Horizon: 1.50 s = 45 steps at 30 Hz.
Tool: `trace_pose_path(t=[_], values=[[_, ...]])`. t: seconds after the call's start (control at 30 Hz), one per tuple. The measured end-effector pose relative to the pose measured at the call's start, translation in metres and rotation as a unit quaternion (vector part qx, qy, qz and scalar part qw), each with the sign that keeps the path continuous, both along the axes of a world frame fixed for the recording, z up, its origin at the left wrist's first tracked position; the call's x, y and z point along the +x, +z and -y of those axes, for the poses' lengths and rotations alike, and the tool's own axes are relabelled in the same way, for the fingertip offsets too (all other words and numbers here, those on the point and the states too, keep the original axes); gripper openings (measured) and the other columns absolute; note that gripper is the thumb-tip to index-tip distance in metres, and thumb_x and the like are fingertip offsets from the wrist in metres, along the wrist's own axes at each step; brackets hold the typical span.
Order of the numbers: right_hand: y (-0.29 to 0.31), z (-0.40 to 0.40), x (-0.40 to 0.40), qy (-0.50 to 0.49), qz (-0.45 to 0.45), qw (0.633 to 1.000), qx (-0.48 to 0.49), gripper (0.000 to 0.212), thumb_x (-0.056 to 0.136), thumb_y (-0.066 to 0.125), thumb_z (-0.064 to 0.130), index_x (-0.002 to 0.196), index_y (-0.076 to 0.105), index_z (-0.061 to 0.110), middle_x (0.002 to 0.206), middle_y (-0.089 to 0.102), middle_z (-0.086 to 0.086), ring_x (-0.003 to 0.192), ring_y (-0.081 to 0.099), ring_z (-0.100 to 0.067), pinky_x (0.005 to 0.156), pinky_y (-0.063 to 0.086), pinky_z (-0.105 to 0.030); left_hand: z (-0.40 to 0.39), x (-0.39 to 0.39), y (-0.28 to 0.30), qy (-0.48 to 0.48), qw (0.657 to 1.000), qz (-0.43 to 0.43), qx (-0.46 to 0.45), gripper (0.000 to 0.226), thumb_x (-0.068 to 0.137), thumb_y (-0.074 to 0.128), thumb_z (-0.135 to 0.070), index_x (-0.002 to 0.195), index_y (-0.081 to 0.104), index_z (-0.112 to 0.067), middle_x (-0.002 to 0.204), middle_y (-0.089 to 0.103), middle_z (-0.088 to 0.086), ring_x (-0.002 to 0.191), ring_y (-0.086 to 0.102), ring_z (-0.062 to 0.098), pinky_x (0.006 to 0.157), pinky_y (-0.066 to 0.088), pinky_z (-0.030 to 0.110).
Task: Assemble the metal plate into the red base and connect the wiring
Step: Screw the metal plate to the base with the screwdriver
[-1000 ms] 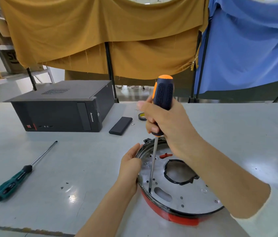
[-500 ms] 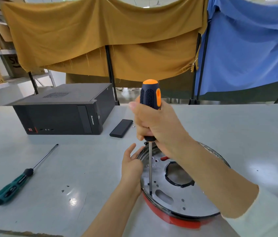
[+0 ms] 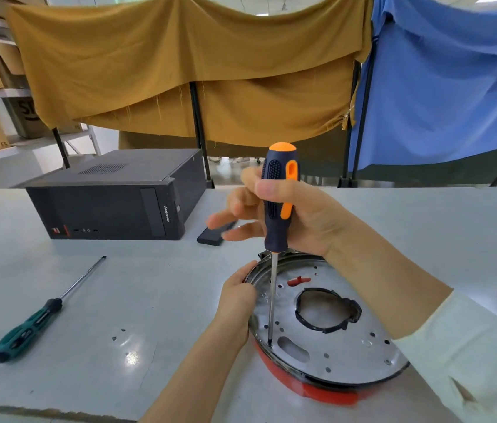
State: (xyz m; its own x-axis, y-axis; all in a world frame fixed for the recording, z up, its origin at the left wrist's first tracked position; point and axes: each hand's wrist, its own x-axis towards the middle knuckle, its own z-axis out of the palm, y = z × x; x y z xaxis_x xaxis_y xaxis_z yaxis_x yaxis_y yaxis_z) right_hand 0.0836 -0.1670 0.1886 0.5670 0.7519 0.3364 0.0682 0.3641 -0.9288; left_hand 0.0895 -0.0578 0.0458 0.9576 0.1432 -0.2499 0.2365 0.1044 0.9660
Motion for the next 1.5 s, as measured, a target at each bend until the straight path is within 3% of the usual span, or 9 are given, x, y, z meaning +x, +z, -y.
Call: trace_pose_path(t=[0.13, 0.33, 0.5, 0.63, 0.8, 0.97, 1.2, 1.33, 1.5], values=[[-0.008, -0.012, -0.008, -0.119, 0.007, 0.993, 0.015, 0.028, 0.088, 0.055, 0.015, 0.066, 0.039, 0.017, 0.049, 0.034, 0.003, 0.036, 0.029, -0.009, 0.041, 0.028, -0.020, 0.002, 0.000, -0.003, 0.030, 0.999, 0.014, -0.025, 0.063, 0.080, 0.034, 0.022, 0.126, 0.062, -0.011, 0.120, 0.067, 0.016, 0.111, 0.064, 0.036, 0.097, 0.051, 0.051], [-0.019, -0.021, -0.025, -0.454, 0.016, 0.889, 0.050, 0.028, 0.085, 0.067, 0.020, 0.072, 0.043, 0.018, 0.052, 0.036, 0.001, 0.039, 0.034, -0.011, 0.043, 0.032, -0.026, 0.003, 0.002, -0.006, 0.062, 0.997, 0.012, -0.042, 0.065, 0.079, 0.033, 0.022, 0.124, 0.064, -0.012, 0.116, 0.070, 0.012, 0.106, 0.067, 0.031, 0.095, 0.054, 0.047], [-0.002, -0.001, -0.017, -0.181, 0.075, 0.979, -0.051, 0.009, 0.081, 0.064, 0.017, 0.089, 0.066, 0.019, 0.076, 0.063, 0.000, 0.066, 0.059, -0.016, 0.055, 0.051, -0.029, 0.002, 0.002, -0.003, 0.032, 0.999, 0.023, -0.011, 0.060, 0.083, 0.038, 0.020, 0.122, 0.063, -0.019, 0.116, 0.069, 0.009, 0.108, 0.066, 0.030, 0.095, 0.053, 0.048], [0.010, 0.001, -0.013, -0.026, 0.074, 0.994, -0.078, 0.022, 0.084, 0.051, 0.012, 0.068, 0.063, 0.022, 0.074, 0.065, -0.002, 0.075, 0.063, -0.022, 0.055, 0.050, -0.028, 0.004, 0.000, -0.003, 0.020, 0.999, 0.025, -0.013, 0.054, 0.086, 0.043, 0.016, 0.097, 0.067, -0.031, 0.105, 0.074, 0.002, 0.100, 0.069, 0.024, 0.091, 0.056, 0.045], [-0.007, -0.022, -0.021, -0.222, 0.019, 0.975, -0.012, 0.036, 0.091, 0.054, 0.012, 0.060, 0.040, 0.019, 0.049, 0.034, 0.002, 0.038, 0.028, -0.012, 0.042, 0.026, -0.023, 0.003, 0.000, -0.007, 0.036, 0.998, 0.033, -0.034, 0.055, 0.081, 0.040, 0.019, 0.105, 0.073, -0.018, 0.105, 0.074, 0.008, 0.102, 0.068, 0.031, 0.089, 0.055, 0.044], [-0.024, -0.027, -0.031, -0.511, 0.124, 0.850, 0.012, 0.029, 0.085, 0.065, 0.026, 0.066, 0.044, 0.022, 0.056, 0.043, -0.002, 0.046, 0.041, -0.018, 0.046, 0.037, -0.028, 0.003, 0.000, -0.007, 0.045, 0.999, 0.022, -0.012, 0.066, 0.076, 0.029, 0.021, 0.126, 0.062, -0.006, 0.121, 0.066, 0.017, 0.112, 0.063, 0.035, 0.098, 0.051, 0.050], [-0.007, -0.006, -0.009, -0.205, 0.049, 0.977, -0.017, 0.044, 0.079, 0.068, 0.019, 0.118, 0.048, 0.025, 0.098, 0.061, -0.005, 0.068, 0.058, -0.018, 0.045, 0.040, -0.026, 0.002, 0.001, -0.005, 0.031, 0.999, 0.017, 0.000, 0.065, 0.081, 0.035, 0.020, 0.129, 0.060, -0.016, 0.126, 0.065, 0.011, 0.118, 0.060, 0.033, 0.101, 0.049, 0.049], [-0.001, 0.001, -0.004, -0.051, 0.017, 0.999, -0.006, 0.011, 0.086, 0.055, 0.015, 0.076, 0.056, 0.013, 0.065, 0.057, -0.002, 0.049, 0.049, -0.014, 0.046, 0.039, -0.022, 0.002, 0.000, -0.004, 0.029, 0.999, 0.014, -0.011, 0.064, 0.081, 0.036, 0.021, 0.129, 0.060, -0.015, 0.121, 0.067, 0.011, 0.111, 0.064, 0.032, 0.097, 0.052, 0.048], [-0.013, -0.015, -0.012, -0.292, -0.001, 0.956, 0.034, 0.029, 0.092, 0.059, 0.019, 0.067, 0.043, 0.019, 0.050, 0.035, 0.004, 0.038, 0.030, -0.009, 0.040, 0.029, -0.020, 0.004, -0.002, -0.005, 0.058, 0.998, 0.016, -0.025, 0.071, 0.076, 0.028, 0.021, 0.126, 0.063, -0.015, 0.120, 0.068, 0.011, 0.110, 0.065, 0.030, 0.097, 0.053, 0.046]])
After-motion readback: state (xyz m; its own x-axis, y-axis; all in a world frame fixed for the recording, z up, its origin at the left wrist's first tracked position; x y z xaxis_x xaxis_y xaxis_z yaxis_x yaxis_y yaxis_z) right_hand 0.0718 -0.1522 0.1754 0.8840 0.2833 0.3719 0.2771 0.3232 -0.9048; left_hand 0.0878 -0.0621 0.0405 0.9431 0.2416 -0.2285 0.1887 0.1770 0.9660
